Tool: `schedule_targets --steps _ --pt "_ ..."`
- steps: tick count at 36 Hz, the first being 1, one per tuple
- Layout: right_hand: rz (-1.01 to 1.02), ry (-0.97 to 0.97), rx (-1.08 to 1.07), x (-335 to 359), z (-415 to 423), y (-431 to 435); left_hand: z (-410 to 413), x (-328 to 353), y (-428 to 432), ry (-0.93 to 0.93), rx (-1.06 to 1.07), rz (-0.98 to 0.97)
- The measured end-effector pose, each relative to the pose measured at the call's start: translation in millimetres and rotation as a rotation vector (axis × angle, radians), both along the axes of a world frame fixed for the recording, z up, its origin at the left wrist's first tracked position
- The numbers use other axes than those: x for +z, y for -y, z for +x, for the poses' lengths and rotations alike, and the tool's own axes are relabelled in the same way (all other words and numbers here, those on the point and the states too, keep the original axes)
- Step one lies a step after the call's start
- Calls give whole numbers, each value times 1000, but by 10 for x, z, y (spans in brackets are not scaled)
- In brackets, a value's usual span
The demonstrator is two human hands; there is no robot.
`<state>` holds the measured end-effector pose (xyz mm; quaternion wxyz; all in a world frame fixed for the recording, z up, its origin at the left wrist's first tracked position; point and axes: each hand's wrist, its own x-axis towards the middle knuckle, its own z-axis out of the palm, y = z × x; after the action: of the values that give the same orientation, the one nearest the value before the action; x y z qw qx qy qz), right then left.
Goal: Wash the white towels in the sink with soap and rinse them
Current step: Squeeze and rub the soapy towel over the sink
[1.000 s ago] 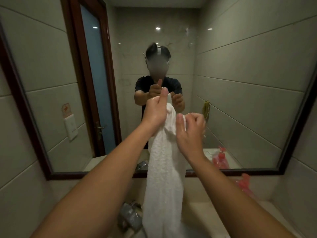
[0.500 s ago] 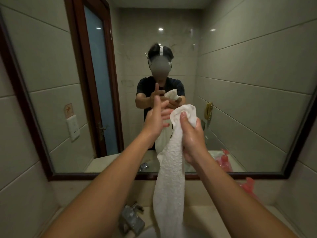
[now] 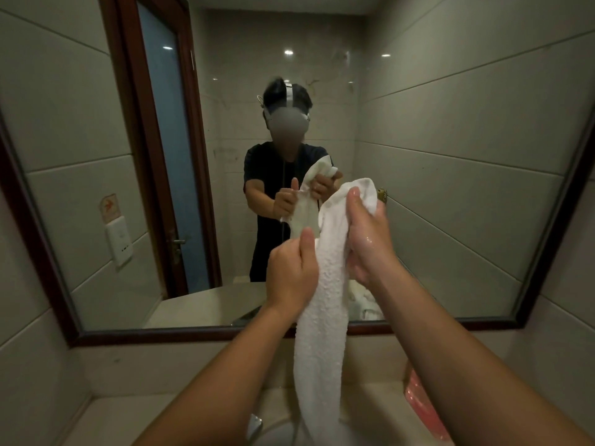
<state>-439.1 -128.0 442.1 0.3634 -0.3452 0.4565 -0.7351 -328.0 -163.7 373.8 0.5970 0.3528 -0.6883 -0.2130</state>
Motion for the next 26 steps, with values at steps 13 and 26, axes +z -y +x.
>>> schedule_targets --steps 13,26 --pt "250 -393 -151 -36 -461 -206 230 1027 116 -509 -173 546" --pt "97 -595 -457 114 -751 -376 401 1346 82 -355 -90 562"
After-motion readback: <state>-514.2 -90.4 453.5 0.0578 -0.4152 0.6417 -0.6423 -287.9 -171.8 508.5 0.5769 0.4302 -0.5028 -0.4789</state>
